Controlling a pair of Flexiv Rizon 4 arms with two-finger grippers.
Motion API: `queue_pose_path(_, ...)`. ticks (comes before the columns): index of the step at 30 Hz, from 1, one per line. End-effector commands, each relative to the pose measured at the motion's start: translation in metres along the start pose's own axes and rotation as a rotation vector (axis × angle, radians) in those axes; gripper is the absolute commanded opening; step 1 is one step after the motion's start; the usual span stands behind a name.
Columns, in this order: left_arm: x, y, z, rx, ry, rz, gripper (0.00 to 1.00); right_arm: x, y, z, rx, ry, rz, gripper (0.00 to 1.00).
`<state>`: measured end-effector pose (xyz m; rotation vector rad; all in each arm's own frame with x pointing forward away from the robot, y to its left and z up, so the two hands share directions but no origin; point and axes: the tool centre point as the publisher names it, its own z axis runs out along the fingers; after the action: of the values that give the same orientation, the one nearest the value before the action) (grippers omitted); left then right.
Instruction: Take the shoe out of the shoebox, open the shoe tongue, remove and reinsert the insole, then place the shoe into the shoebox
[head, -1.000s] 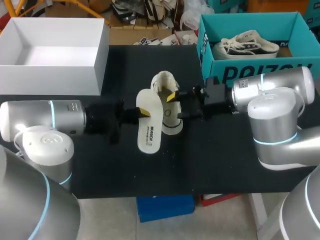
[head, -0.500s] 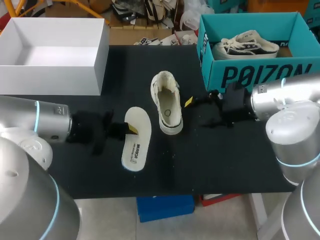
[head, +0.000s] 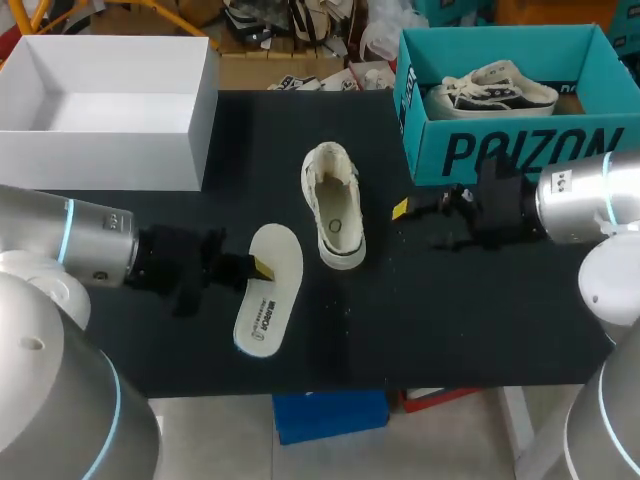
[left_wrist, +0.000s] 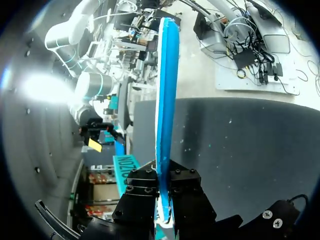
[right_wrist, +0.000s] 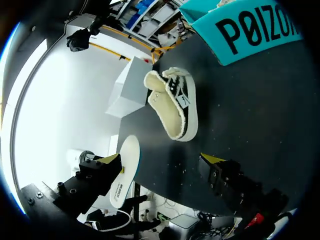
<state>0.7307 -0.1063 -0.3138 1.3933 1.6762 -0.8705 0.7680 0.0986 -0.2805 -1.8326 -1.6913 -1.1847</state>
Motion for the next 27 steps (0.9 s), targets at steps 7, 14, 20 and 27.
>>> queue_pose_path(7, -0.003, -0.002, 0.007, 0.052, -0.004, -0.029, 0.0, 0.002, 0.003, -0.019, 0.017, -0.007, 0.001, 1.0)
queue_pose_path(14, -0.008, -0.006, 0.017, 0.084, 0.011, -0.012, 0.0, 0.002, 0.003, -0.019, 0.017, -0.007, 0.001, 1.0)
queue_pose_path(20, -0.007, -0.007, 0.016, 0.08, -0.009, -0.006, 0.0, 0.007, 0.009, -0.018, 0.046, -0.157, -0.237, 1.0)
queue_pose_path(27, -0.001, -0.005, 0.018, 0.082, -0.022, -0.019, 0.0, -0.003, 0.006, -0.014, 0.105, -0.498, -0.709, 1.0)
